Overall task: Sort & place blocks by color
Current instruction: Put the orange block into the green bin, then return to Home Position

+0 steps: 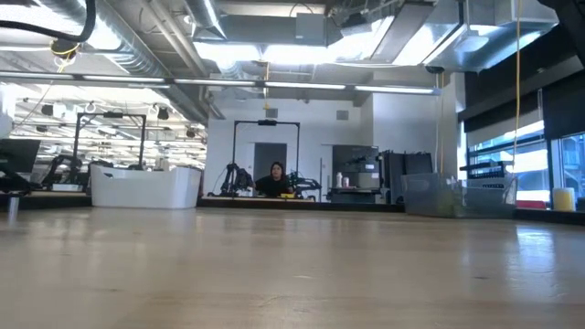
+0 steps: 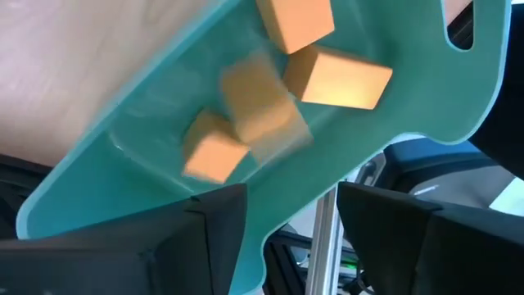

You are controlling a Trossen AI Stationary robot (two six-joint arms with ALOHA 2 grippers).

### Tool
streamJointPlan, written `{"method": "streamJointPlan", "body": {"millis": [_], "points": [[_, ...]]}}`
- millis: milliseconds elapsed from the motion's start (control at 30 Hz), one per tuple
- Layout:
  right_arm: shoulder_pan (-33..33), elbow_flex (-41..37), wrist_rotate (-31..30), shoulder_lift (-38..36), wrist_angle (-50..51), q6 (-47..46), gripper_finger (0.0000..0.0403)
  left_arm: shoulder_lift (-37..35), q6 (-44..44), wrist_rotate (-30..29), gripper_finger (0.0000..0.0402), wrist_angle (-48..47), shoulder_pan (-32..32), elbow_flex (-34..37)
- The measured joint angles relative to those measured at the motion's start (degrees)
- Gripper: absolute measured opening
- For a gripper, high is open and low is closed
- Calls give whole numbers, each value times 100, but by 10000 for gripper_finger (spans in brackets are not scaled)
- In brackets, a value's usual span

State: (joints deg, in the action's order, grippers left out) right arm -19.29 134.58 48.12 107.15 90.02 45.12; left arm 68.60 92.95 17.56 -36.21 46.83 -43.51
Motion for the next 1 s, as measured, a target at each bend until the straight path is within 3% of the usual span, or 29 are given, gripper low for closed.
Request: {"method": "streamJointPlan", "body": {"millis": [200,400,567,700,800,1000], "points": [[0,0,0,0,0,-4,190,2,43,-60,186,-2,0,4],[120,0,4,0,-2,-41,190,-15,-55,-618,164,-295,-181,-175],[214,0,-34,0,-2,-897,190,-324,-934,-1371,105,-1210,-682,-640],[236,0,-38,0,-94,-934,190,-753,-1494,-2187,49,-2438,-1185,-1069],[236,0,-46,0,-140,-1032,190,-1074,-2012,-2876,10,-2848,-1532,-1365],[236,0,-113,-2,-385,-1040,190,-1671,-3471,-4055,4,-2863,-2139,-1790]]}}
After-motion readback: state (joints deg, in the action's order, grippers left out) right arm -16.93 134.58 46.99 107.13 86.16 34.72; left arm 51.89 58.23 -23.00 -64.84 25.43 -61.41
